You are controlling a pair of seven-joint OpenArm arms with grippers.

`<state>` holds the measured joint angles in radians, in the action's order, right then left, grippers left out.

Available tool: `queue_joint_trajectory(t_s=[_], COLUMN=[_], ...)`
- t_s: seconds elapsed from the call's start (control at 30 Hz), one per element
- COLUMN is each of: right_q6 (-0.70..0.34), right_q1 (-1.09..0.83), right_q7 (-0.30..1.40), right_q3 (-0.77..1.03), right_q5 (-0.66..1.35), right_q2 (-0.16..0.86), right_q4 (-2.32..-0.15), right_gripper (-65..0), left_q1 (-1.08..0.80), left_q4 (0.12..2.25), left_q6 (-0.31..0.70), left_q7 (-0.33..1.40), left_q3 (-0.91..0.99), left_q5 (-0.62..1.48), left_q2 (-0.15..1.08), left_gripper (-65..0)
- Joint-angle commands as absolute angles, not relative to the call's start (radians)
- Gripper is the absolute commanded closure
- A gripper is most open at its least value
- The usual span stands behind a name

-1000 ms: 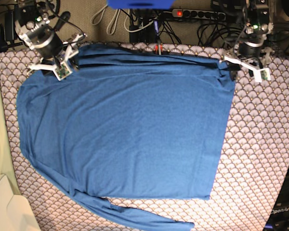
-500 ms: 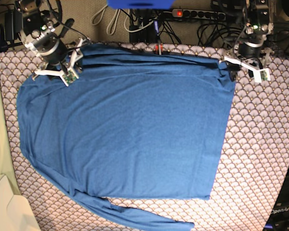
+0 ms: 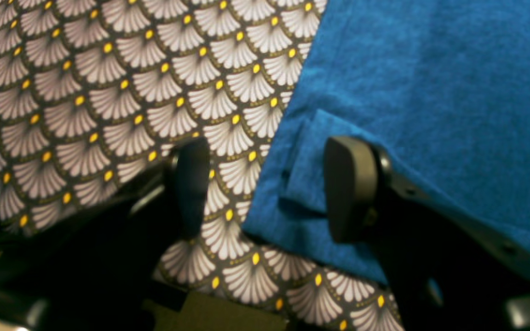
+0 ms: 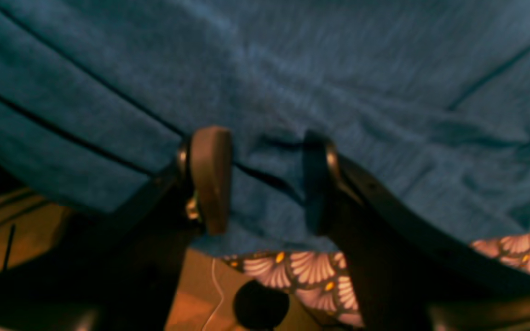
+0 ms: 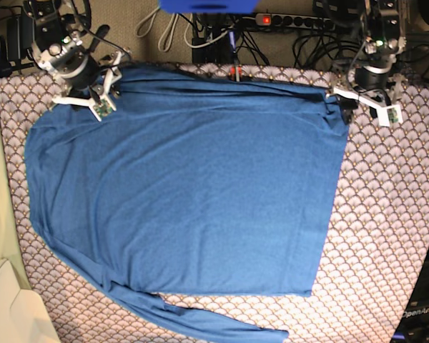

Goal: Fold the T-shirt properly
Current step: 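Move the right gripper along the shirt's shoulder toward the sleeve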

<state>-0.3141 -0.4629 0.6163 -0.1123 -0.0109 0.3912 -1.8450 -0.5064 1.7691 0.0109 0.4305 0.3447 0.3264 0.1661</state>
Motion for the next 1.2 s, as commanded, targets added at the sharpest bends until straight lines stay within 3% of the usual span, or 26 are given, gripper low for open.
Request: queue_joint_trajectory(t_s=[0.0, 0.13, 0.23, 0.33, 1.17], right_q6=[-0.306, -0.363, -0.455, -0.455, -0.456], right_q1=[-0.458, -0.456, -0.437, -0.418, -0.24], right_q7=[0.596, 0.596, 0.604, 0.605, 0.677], right_q3=[-0.108, -0.108, -0.099, -0.099, -0.107], right_q5=[-0.007, -0.007, -0.007, -0.007, -0.008], right_q2=[0.403, 0.403, 0.395, 0.395, 0.395], right_q4=[-1.859, -1.857, -1.857, -1.854, -1.854], right_gripper=[-26.6, -24.4, -13.7, 0.0, 0.0], left_q1=[-0.509, -0.509, -0.507, -0.507, -0.507], left_q4=[1.787, 1.787, 1.787, 1.787, 1.787], left_q6=[0.012, 0.012, 0.012, 0.012, 0.012], left_q7=[0.409, 0.409, 0.409, 0.409, 0.409], left_q3=[0.349, 0.349, 0.349, 0.349, 0.349], left_q5=[0.326, 0.326, 0.326, 0.326, 0.326], left_q2=[0.174, 0.174, 0.174, 0.174, 0.174], left_gripper=[-38.4, -38.4, -38.3, -38.3, -38.2])
